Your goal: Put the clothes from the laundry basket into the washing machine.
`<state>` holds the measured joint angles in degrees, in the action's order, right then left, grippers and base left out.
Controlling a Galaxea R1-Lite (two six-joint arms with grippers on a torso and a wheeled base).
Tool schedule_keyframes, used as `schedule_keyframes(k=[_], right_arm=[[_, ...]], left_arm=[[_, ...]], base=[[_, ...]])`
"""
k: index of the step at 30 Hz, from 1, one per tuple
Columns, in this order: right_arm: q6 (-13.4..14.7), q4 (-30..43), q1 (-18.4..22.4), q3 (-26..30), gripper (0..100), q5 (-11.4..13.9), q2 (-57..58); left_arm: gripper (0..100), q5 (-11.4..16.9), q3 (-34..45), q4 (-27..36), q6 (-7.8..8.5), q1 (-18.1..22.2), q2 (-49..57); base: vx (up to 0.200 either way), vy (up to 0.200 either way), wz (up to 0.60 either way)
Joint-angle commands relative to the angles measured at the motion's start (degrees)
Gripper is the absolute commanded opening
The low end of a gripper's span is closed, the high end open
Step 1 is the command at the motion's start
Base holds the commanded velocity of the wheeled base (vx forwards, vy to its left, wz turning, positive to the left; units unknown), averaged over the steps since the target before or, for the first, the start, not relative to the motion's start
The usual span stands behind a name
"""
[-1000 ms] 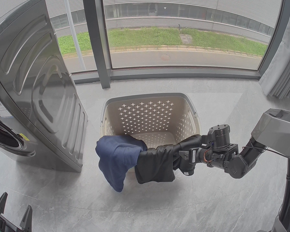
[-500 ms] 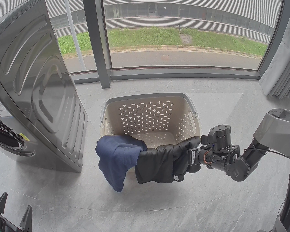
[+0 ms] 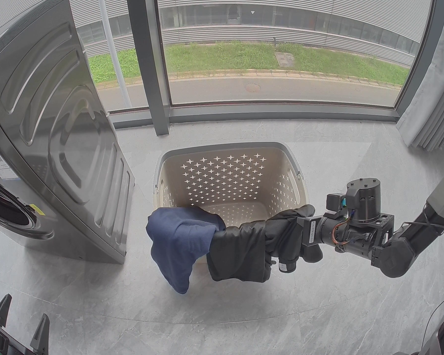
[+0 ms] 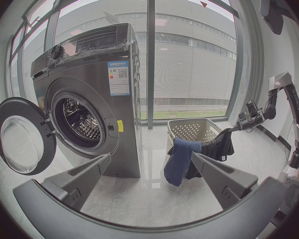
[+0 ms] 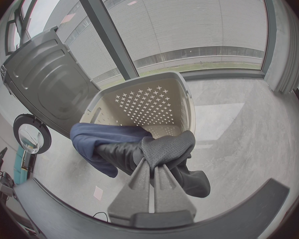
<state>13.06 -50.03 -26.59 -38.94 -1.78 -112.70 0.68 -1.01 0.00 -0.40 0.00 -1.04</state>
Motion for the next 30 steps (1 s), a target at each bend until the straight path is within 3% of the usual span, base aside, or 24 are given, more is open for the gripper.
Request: schedule_keyframes(k=[1, 10, 11, 25, 30], right_arm=[[0.13, -0.07, -0.39, 1.06, 0, 0.02, 4.77], [0.30, -1.03, 0.40, 2.64, 0, -0.51, -2.17], [0.30, -1.39, 0.40, 2.55, 100, -0.51, -3.58], [0.13, -3.50, 2.86, -3.34, 100, -0.68, -13.16], [0.22, -3.93, 3.56, -8.70, 100, -0.68, -17.20]], left_arm=[[100, 0.02, 1.01, 0.00, -0.04, 0.00, 1.04], [100, 0.02, 1.01, -0.09, -0.04, 0.00, 1.04], [100, 0.02, 1.01, 0.00, -0.13, 0.00, 1.04], [100, 0.02, 1.01, 0.00, -0.04, 0.00, 1.04], [100, 0.02, 1.01, 0.00, -0.04, 0.00, 1.04]], base=[[0.000, 0.000, 0.00], [0.000, 0.000, 0.00], [0.000, 0.000, 0.00], [0.000, 0.000, 0.00], [0.000, 0.000, 0.00]])
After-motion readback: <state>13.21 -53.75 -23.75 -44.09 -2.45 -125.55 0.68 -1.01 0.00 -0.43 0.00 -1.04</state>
